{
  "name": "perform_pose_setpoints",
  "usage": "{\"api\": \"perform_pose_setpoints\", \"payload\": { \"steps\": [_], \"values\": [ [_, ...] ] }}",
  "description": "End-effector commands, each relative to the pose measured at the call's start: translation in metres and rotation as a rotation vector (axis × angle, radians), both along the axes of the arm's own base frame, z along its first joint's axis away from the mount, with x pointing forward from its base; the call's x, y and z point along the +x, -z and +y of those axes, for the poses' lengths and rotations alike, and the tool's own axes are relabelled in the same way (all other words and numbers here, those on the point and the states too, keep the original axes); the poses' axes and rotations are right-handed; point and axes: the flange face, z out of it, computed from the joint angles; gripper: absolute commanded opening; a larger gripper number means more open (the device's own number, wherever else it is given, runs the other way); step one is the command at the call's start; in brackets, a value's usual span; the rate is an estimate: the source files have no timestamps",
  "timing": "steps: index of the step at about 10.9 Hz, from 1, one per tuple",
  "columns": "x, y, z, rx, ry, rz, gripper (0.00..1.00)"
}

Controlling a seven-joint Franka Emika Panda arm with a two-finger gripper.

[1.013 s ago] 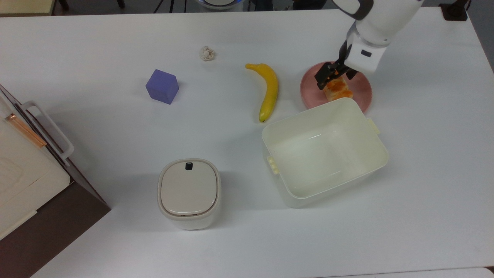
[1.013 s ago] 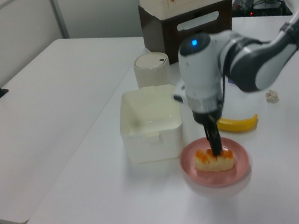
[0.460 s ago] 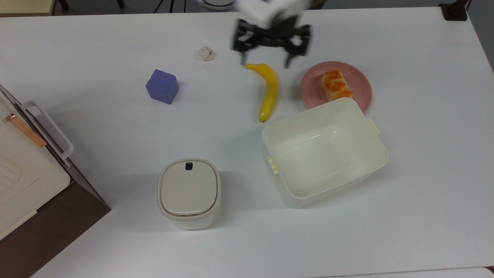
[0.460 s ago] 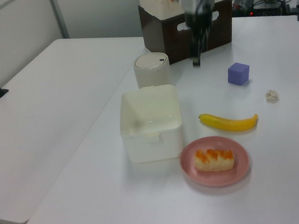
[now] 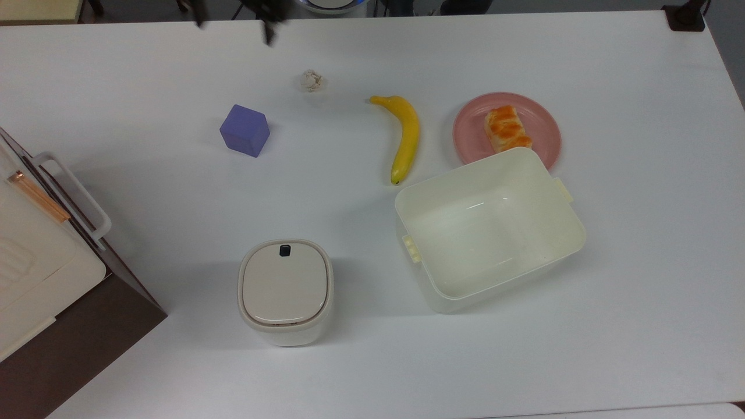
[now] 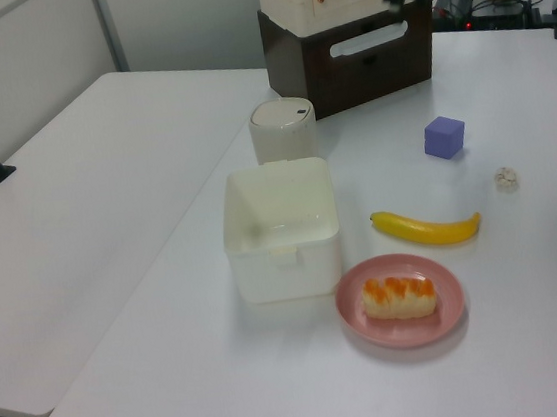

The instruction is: Put the bread on a plate

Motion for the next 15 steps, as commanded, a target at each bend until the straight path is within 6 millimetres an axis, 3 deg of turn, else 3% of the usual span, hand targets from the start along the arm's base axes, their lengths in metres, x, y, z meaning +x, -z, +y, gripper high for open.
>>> {"api": "perform_pose_setpoints", "payload": {
  "steps": [1,5,10,15],
  "values": [
    [-0.03,-0.043,-0.04,0.122,0.091,-0.05,1.0],
    [-0.022,-0.024,-0.008,0.149,0.116,0.005,1.0],
    [-0.019,-0.021,-0.014,0.147,0.126,-0.02,1.0],
    [-0.013,-0.025,0.006,0.127,0.134,-0.043,1.0]
  ]
}}
